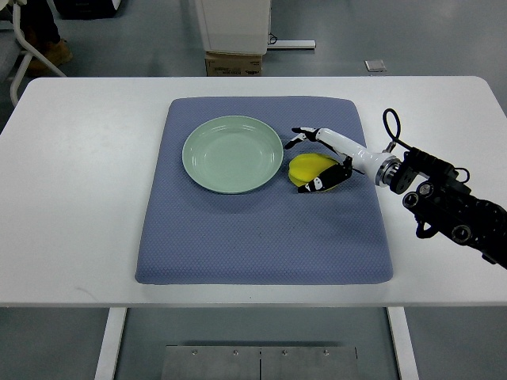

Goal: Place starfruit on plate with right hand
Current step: 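Close the right hand fingers around the yellow starfruit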

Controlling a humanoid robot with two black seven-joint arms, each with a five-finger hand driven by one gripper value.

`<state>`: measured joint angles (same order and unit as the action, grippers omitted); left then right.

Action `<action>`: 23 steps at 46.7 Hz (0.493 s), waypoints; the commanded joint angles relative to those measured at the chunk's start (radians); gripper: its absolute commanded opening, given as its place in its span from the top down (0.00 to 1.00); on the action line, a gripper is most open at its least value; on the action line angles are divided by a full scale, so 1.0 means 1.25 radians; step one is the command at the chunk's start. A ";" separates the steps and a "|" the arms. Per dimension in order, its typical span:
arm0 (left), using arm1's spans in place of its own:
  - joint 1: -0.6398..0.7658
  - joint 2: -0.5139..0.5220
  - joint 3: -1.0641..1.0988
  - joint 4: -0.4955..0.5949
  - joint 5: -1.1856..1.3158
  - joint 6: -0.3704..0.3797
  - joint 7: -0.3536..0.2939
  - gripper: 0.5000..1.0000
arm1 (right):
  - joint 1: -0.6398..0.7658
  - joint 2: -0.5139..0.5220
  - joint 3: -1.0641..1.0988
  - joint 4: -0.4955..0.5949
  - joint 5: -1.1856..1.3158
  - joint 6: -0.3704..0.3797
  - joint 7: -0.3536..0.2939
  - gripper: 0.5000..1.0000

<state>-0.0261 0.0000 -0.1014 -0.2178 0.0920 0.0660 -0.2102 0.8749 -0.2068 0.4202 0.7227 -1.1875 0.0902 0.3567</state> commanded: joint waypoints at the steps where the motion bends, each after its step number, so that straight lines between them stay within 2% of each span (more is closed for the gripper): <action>1: 0.000 0.000 0.000 0.000 0.000 0.000 0.000 0.00 | 0.000 0.001 0.000 -0.014 -0.001 -0.001 0.004 0.00; 10: 0.000 0.000 0.000 0.000 0.000 0.000 0.000 0.00 | -0.003 0.002 0.000 -0.022 -0.004 -0.008 0.008 0.04; 15: 0.000 0.000 0.000 -0.001 0.000 0.000 0.000 0.00 | -0.004 0.002 0.000 -0.022 -0.004 -0.010 0.010 0.12; 17: 0.000 0.000 0.000 0.000 0.000 0.000 0.000 0.00 | -0.004 0.002 0.000 -0.022 -0.004 -0.010 0.013 0.18; 23: 0.000 0.000 0.000 0.000 0.000 0.000 0.000 0.00 | -0.005 0.002 -0.001 -0.022 -0.004 -0.008 0.014 0.44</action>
<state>-0.0261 0.0000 -0.1015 -0.2181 0.0920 0.0660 -0.2101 0.8698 -0.2040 0.4192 0.6948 -1.1919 0.0780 0.3743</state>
